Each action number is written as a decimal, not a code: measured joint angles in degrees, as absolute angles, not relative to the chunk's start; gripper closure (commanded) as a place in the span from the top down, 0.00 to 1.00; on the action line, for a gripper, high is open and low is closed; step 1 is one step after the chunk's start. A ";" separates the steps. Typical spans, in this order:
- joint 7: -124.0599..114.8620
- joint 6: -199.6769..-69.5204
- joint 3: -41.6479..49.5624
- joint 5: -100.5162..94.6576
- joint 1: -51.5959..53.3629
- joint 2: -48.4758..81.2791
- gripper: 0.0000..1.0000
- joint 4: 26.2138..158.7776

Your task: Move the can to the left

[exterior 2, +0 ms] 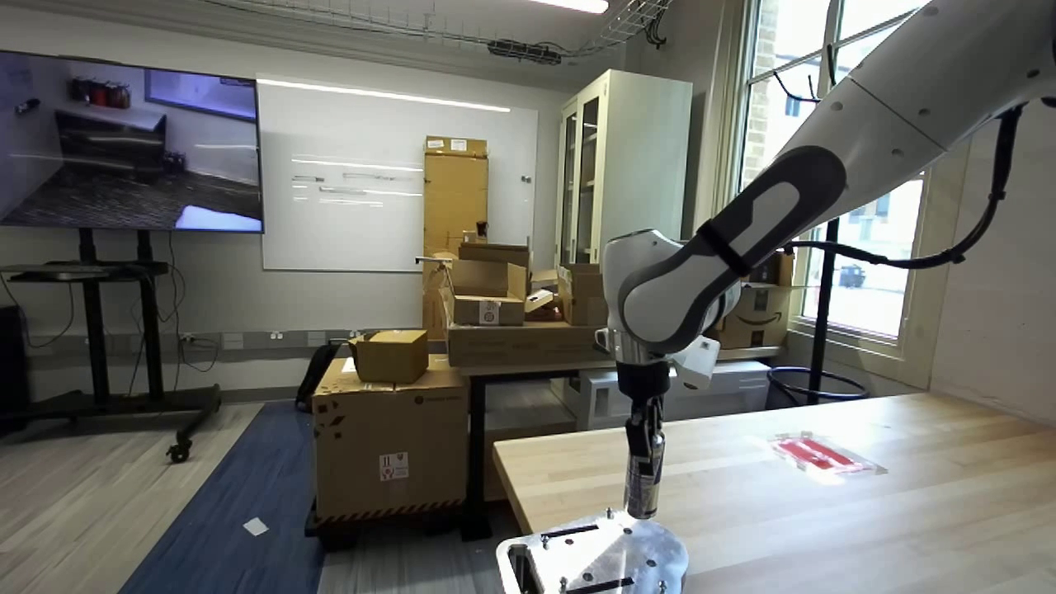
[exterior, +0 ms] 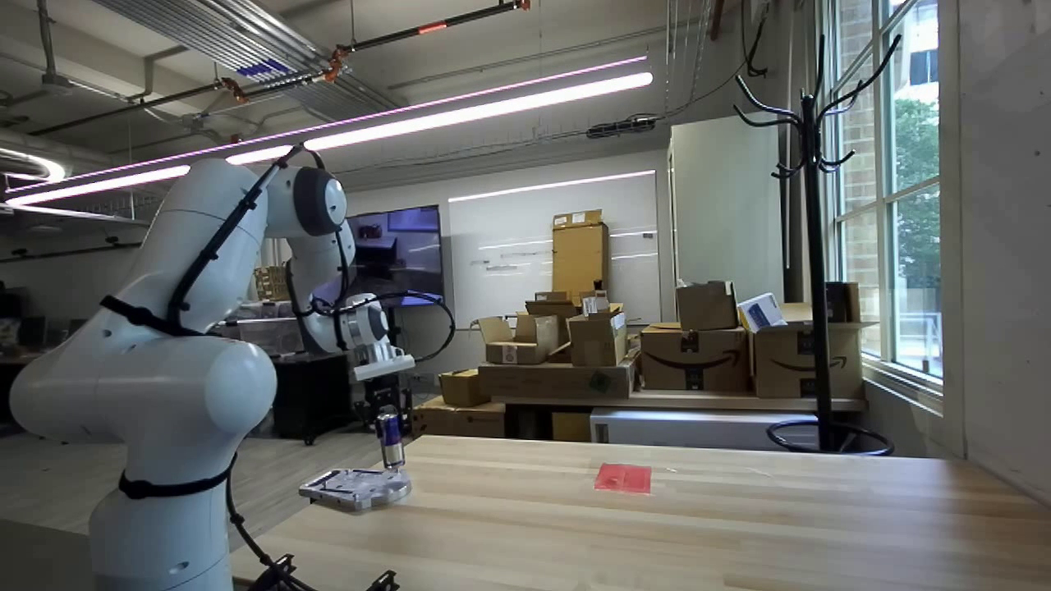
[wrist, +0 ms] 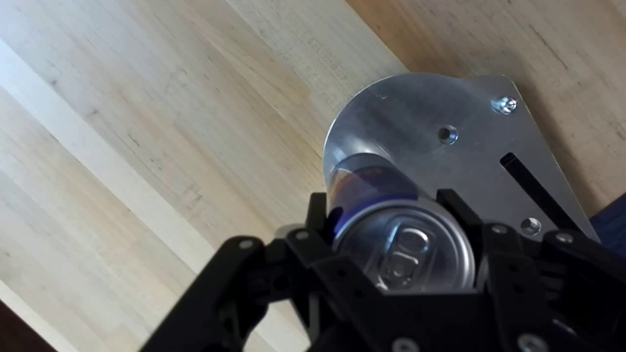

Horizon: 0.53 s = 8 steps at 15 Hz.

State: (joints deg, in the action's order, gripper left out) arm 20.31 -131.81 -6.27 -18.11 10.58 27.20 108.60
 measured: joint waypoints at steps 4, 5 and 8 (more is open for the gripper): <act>18.07 -136.56 -6.38 -19.38 12.14 26.94 0.33 113.10; 17.40 -137.51 -6.42 -19.93 12.67 26.91 0.33 114.09; 14.77 -139.41 -6.58 -21.85 14.57 26.11 0.33 116.46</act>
